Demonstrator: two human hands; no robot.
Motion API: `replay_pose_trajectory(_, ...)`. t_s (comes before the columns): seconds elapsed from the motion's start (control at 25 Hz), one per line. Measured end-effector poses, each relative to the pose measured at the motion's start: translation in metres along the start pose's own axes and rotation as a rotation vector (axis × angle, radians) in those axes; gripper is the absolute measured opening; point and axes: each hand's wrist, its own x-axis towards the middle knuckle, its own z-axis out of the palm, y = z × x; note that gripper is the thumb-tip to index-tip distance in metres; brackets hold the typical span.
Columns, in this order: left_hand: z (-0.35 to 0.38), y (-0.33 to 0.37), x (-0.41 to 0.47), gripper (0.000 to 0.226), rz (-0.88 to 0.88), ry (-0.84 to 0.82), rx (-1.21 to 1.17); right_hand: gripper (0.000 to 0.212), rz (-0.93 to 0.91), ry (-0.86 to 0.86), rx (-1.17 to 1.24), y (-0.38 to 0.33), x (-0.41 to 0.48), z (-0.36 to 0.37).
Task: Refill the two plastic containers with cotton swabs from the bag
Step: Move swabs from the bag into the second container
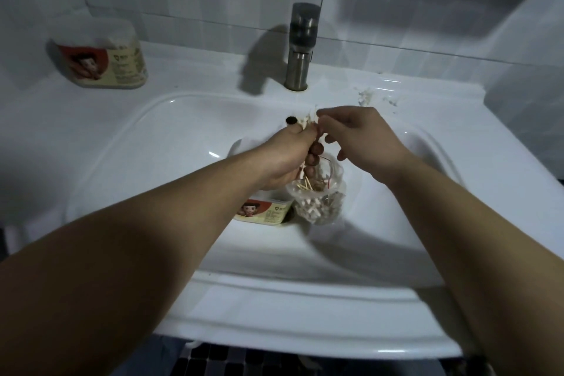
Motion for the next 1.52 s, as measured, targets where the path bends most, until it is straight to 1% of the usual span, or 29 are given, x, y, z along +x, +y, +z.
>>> replay_pose_trajectory(0.08, 0.002, -0.002, 0.0, 0.026, -0.001, -0.055, 0.043, 0.015, 0.023, 0.02, 0.124, -0.003, 0.0, -0.001)
replay_pose_trajectory(0.2, 0.003, -0.004, -0.002, 0.025, -0.007, -0.1, 0.099, 0.01, 0.083, 0.076, 0.211, -0.002, 0.002, -0.004)
replay_pose_trajectory(0.28, 0.002, -0.004, -0.001, 0.02, -0.008, -0.09, 0.122, 0.009, 0.085, 0.153, 0.254, -0.002, 0.003, -0.007)
replay_pose_trajectory(0.44, -0.003, -0.005, 0.0, 0.017, -0.011, -0.064, 0.137, 0.011, -0.001, 0.361, 0.35, -0.003, 0.008, -0.015)
replay_pose_trajectory(0.52, -0.003, -0.005, -0.001, 0.018, -0.014, -0.049, 0.095, 0.012, 0.002, 0.383, 0.344, -0.002, 0.009, -0.018)
replay_pose_trajectory(0.6, -0.002, -0.004, -0.001, 0.021, -0.007, -0.04, 0.048, 0.011, 0.029, 0.319, 0.288, 0.0, 0.008, -0.016)
replay_pose_trajectory(0.68, -0.002, -0.002, -0.002, 0.028, 0.008, -0.045, 0.007, 0.01, 0.05, 0.216, 0.204, 0.002, 0.007, -0.01)
replay_pose_trajectory(0.76, -0.003, -0.002, -0.002, 0.027, 0.027, -0.055, -0.019, 0.01, 0.058, 0.159, 0.124, 0.004, 0.006, -0.004)
replay_pose_trajectory(0.84, -0.002, -0.003, -0.001, 0.022, 0.034, -0.069, -0.01, 0.011, 0.047, 0.132, 0.082, 0.005, 0.005, -0.002)
replay_pose_trajectory(0.92, -0.001, -0.004, 0.001, 0.021, 0.032, -0.063, 0.045, 0.011, 0.014, 0.099, 0.091, 0.004, 0.005, -0.001)
replay_pose_trajectory(1.0, -0.001, -0.005, 0.002, 0.02, 0.035, -0.062, 0.114, 0.018, -0.011, 0.069, 0.119, 0.002, 0.003, 0.001)
replay_pose_trajectory(1.08, 0.0, -0.006, 0.002, 0.018, 0.034, -0.085, 0.136, 0.02, -0.019, 0.083, 0.088, 0.004, 0.005, 0.002)
replay_pose_trajectory(1.2, 0.001, -0.007, 0.0, 0.019, 0.022, -0.102, 0.128, 0.025, 0.018, 0.11, 0.061, 0.005, 0.005, 0.0)
replay_pose_trajectory(1.28, 0.0, -0.007, 0.001, 0.018, 0.022, -0.09, 0.127, 0.017, -0.008, 0.083, 0.007, 0.005, 0.005, -0.001)
replay_pose_trajectory(1.32, -0.001, -0.007, 0.002, 0.018, 0.022, -0.084, 0.127, 0.019, -0.027, 0.052, -0.038, 0.005, 0.004, 0.0)
replay_pose_trajectory(1.4, -0.002, -0.005, 0.002, 0.018, 0.029, -0.068, 0.126, 0.035, -0.037, -0.011, -0.094, 0.004, 0.003, 0.003)
replay_pose_trajectory(1.44, -0.002, -0.004, 0.001, 0.018, 0.038, -0.052, 0.11, 0.04, -0.033, -0.032, -0.1, 0.004, 0.003, 0.004)
replay_pose_trajectory(1.52, 0.0, 0.002, -0.001, 0.022, 0.076, 0.008, 0.021, 0.041, -0.041, -0.047, -0.114, 0.003, 0.002, 0.004)
